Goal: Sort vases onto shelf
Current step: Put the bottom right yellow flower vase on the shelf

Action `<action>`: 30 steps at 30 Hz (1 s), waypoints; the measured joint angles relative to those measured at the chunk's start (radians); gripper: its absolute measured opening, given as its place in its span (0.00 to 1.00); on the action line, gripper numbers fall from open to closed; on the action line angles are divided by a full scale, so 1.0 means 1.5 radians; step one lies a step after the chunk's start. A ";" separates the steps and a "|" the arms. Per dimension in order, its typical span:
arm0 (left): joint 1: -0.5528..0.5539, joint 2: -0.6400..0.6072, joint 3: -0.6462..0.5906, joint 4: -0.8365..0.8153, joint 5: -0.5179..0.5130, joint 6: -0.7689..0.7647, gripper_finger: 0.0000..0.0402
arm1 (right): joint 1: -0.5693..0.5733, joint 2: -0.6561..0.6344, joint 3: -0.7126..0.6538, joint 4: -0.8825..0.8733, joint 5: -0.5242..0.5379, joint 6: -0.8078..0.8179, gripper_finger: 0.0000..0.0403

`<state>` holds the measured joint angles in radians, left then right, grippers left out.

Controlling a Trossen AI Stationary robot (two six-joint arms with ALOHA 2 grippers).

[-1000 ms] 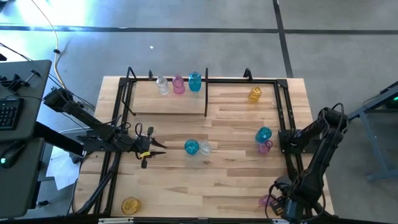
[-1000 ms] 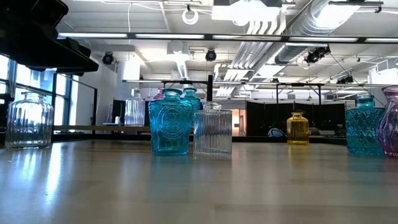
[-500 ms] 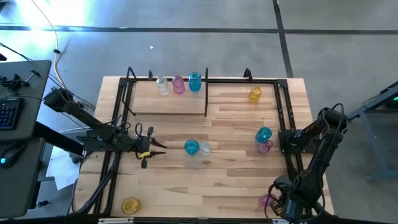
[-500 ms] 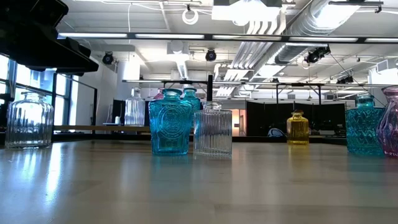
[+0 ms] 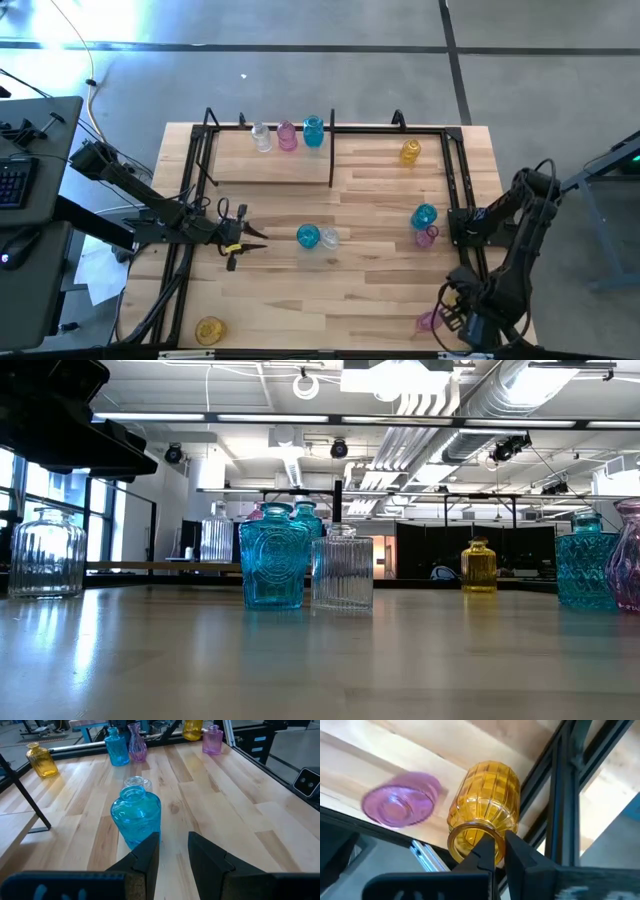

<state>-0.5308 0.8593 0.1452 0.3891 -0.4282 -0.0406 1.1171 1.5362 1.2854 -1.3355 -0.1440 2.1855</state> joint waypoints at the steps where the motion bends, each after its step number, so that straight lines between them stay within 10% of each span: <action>1: 0.000 0.000 0.000 0.000 0.000 0.000 0.23 | -0.004 -0.002 0.005 -0.013 0.007 -0.009 0.00; 16: 0.000 0.000 0.001 0.004 0.000 0.011 0.23 | -0.231 -0.004 0.105 -0.146 0.149 -0.391 0.00; 30: 0.000 0.000 0.001 0.003 0.000 0.005 0.23 | -0.507 0.073 0.113 0.186 0.121 -0.950 0.00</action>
<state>-0.5308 0.8597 0.1459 0.3938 -0.4286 -0.0326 0.3570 1.6457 1.4555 -1.0558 0.0376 0.7608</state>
